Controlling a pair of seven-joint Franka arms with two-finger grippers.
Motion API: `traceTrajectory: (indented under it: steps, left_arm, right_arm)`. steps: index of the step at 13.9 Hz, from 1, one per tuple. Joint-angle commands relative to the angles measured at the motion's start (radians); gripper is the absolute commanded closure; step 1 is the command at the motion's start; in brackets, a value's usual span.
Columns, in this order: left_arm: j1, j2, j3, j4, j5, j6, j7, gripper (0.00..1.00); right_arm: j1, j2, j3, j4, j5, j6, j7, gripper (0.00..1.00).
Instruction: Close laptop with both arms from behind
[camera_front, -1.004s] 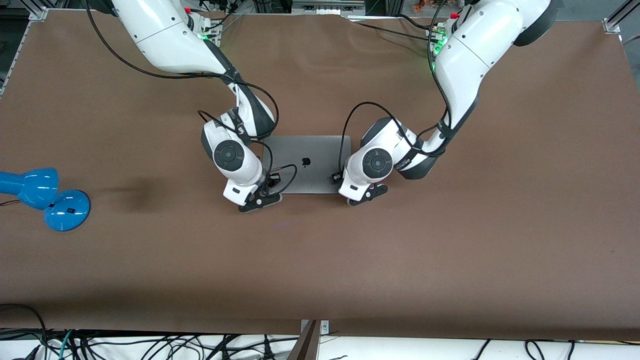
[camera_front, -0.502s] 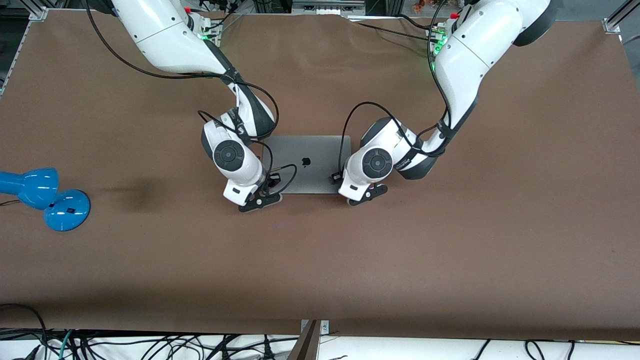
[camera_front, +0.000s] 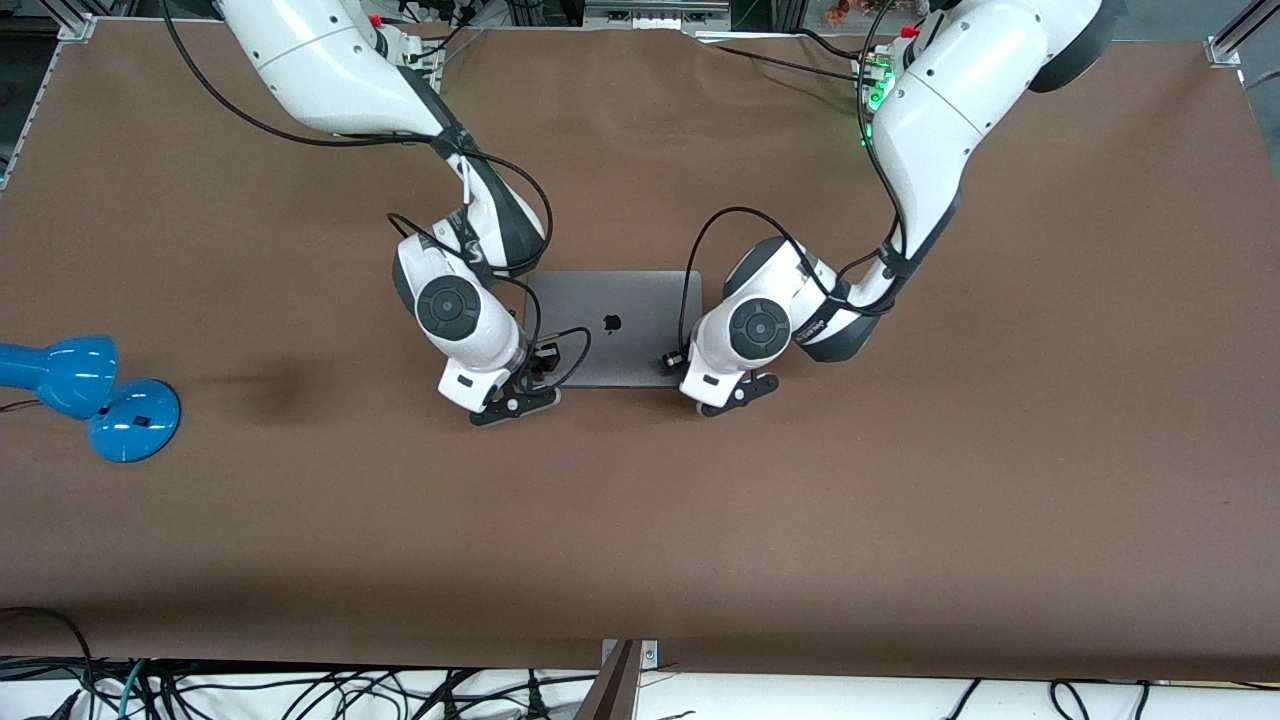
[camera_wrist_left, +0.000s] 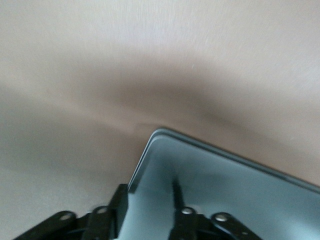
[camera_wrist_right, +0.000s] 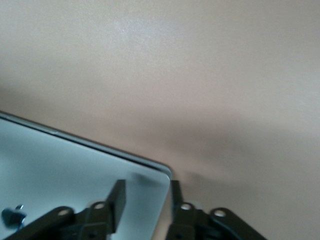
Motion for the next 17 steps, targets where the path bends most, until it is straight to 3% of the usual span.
traceTrajectory:
  steps: [1,6,9,14,17]
  left_arm:
    - [0.018,-0.062,0.000,0.000,0.034,-0.042,0.031,0.00]
    - [0.084,-0.220,-0.001,-0.014,0.021,-0.240,0.201,0.00]
    - [0.139,-0.321,-0.003,-0.019,-0.003,-0.354,0.338,0.00]
    - [0.225,-0.527,-0.003,-0.117,-0.015,-0.406,0.500,0.00]
    - [0.320,-0.650,-0.001,-0.135,-0.046,-0.510,0.681,0.00]
  right_arm:
    - [-0.024,-0.094,0.005,-0.004,0.010,-0.128,0.003,0.00]
    - [-0.092,-0.282,0.005,0.048,0.008,-0.391,0.127,0.00]
    - [-0.158,-0.328,0.008,0.114,0.007,-0.527,0.134,0.00]
    - [-0.265,-0.444,0.008,0.120,0.002,-0.622,0.123,0.00]
    - [-0.302,-0.481,0.008,0.119,-0.002,-0.639,0.117,0.00]
